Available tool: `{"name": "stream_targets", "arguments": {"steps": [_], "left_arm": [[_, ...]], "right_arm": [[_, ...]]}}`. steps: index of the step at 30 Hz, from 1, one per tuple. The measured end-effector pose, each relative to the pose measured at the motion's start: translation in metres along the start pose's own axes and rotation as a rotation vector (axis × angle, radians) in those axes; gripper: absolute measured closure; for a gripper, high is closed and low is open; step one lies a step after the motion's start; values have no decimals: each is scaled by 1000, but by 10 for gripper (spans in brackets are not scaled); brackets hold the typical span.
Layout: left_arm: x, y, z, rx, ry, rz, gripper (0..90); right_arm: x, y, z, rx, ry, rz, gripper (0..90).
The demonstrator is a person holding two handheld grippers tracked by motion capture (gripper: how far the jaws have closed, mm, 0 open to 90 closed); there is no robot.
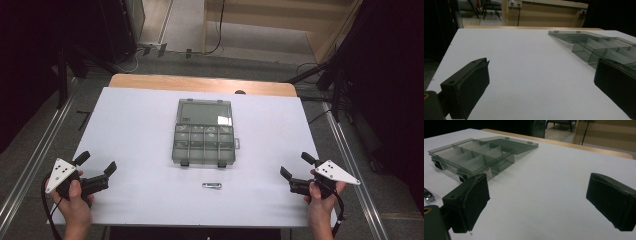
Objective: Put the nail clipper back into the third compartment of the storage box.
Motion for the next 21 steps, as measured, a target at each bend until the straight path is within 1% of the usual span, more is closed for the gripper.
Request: {"name": "stream_targets", "arguments": {"steps": [2,5,10,11,13,15,17,21], "left_arm": [[0,0,0,-1,1,0,1],[-1,0,0,2,8,-1,1],[-1,0,1,5,12,-2,1],[-1,0,1,4,12,-2,1],[-2,0,1,5,15,-3,1],[-2,0,1,4,17,-2,1],[-2,0,1,4,17,-2,1],[-3,0,1,9,23,-3,1]], "right_arm": [[3,2,-3,7,-10,-8,49],[8,6,-7,27,-21,-40,32],[14,13,-13,46,-43,-64,0],[16,15,-15,52,-51,-75,0],[19,17,-17,57,-51,-91,0],[22,20,-20,69,-65,-110,0],[24,22,-22,74,-70,-116,0],[31,27,-29,84,-89,-144,0]]}}
Point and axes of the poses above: each handheld gripper's, and its own axes: y roughly forward along the jaws, z roughly out of its underside, x roughly to its left, the point moved 6 cm from there along y, roughly forward along the jaws, and after that the axes turned 13 degrees about -z, right-handed, at the moved point
